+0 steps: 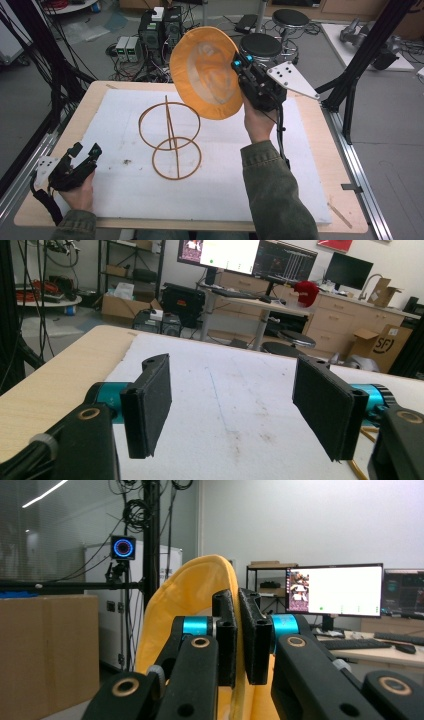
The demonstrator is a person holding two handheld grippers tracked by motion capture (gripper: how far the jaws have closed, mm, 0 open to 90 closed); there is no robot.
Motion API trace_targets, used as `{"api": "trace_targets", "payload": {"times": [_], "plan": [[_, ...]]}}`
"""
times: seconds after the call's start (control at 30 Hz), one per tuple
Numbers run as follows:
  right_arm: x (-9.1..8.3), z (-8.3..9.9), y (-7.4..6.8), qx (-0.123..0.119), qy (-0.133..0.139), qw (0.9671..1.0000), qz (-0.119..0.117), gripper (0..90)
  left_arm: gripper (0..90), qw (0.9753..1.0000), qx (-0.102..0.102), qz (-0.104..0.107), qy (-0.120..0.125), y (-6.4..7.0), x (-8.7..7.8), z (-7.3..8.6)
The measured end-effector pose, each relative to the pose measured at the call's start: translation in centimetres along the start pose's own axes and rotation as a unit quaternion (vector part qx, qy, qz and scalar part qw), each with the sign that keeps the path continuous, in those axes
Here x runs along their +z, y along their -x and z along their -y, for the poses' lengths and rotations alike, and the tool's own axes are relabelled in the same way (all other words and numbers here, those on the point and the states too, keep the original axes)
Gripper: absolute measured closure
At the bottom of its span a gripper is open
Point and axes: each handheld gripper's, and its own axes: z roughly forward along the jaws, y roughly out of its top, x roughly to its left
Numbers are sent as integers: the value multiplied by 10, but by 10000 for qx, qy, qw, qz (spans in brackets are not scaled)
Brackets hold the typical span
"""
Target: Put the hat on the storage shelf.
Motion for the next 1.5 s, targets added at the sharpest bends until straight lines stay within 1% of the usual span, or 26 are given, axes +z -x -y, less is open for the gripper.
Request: {"api": "trace_targets", "payload": {"times": [0.2,0.27,0.37,0.47,0.57,0.67,0.77,0.8,0.93,0.97,1.03,1.17,1.23,1.37,1.5], "plan": [[4,-1,-16,-74,-8,9998,-171,856,321,10000,-58,6,24,-1,0,0],[5,-1,-20,-61,5,9997,-225,856,321,10000,-45,-1,11,-1,0,0],[6,-2,-27,-107,23,9994,-317,857,321,10000,-32,4,-14,-2,0,0],[6,-3,-34,-132,18,9993,-346,856,321,10000,-52,12,30,-1,1,0],[6,-5,-45,-110,-2,9992,-382,857,321,10000,-37,10,7,-1,1,0],[7,-6,-59,-218,-33,9988,-431,858,320,10000,-56,8,21,-1,1,0],[8,-5,-73,-371,-34,9977,-559,858,321,10000,-80,-7,51,-2,0,0],[9,-5,-78,-355,-47,9975,-615,858,321,10000,-83,-9,52,-2,0,0],[11,-1,-96,-449,-81,9956,-814,858,320,9999,-113,-27,63,-4,0,-1],[11,0,-101,-492,-101,9953,-833,858,320,9999,-132,-33,70,-4,-1,-1],[12,3,-111,-495,-154,9945,-912,858,320,9999,-142,-33,81,-5,-1,-1],[13,9,-125,-497,-206,9931,-1042,858,320,9998,-155,-42,95,-5,-1,-1],[14,12,-132,-540,-246,9922,-1099,858,321,9998,-158,-50,102,-5,-2,-1],[17,20,-144,-492,-348,9907,-1223,858,320,9998,-172,-60,125,-6,-2,-2],[17,30,-154,-558,-431,9885,-1338,858,320,9997,-184,-72,119,-8,-2,-2]]}}
